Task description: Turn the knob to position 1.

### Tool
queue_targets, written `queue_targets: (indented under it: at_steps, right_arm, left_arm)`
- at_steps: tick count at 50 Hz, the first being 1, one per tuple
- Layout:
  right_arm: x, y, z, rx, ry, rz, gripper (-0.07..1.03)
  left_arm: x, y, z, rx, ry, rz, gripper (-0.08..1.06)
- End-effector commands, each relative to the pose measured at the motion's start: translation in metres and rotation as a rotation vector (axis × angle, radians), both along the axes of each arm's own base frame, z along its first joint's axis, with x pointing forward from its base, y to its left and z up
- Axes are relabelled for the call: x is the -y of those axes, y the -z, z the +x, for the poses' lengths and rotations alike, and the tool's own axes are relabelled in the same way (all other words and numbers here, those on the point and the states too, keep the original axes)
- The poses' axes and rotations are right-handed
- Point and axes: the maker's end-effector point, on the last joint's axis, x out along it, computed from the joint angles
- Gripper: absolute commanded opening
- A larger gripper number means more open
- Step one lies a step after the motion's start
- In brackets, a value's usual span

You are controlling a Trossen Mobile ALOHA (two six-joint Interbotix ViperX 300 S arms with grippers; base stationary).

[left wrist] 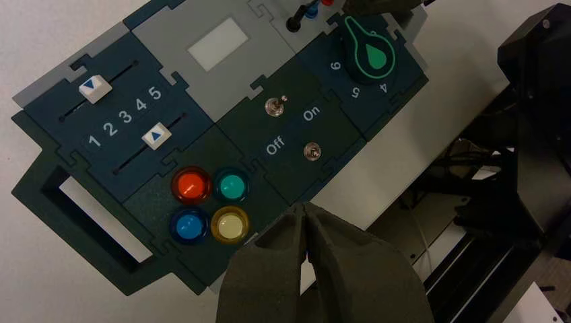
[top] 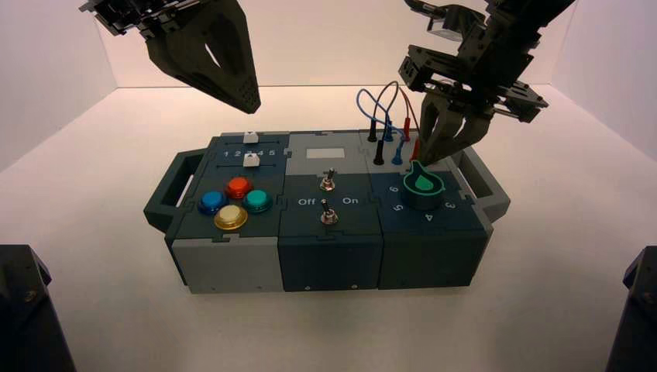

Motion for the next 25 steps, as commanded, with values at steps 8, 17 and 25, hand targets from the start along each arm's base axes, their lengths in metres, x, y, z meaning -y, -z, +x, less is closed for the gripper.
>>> queue_targets:
  at_steps: [8,17,25]
  right_arm:
    - [0.008,-0.019,0.003,0.076,-0.006,0.011,-0.02]
    - [0.011,-0.036,0.003,0.141,-0.007,0.034,-0.02]
    - [0.013,-0.036,0.000,0.145,-0.011,0.032,-0.02]
  left_arm:
    - [0.002,-0.009,0.004,0.037,0.014,-0.011,-0.03]
    - [0.000,-0.008,0.006,0.058,0.029,0.006,-0.03]
    - [0.002,-0.010,0.008,0.065,0.043,0.015,-0.03]
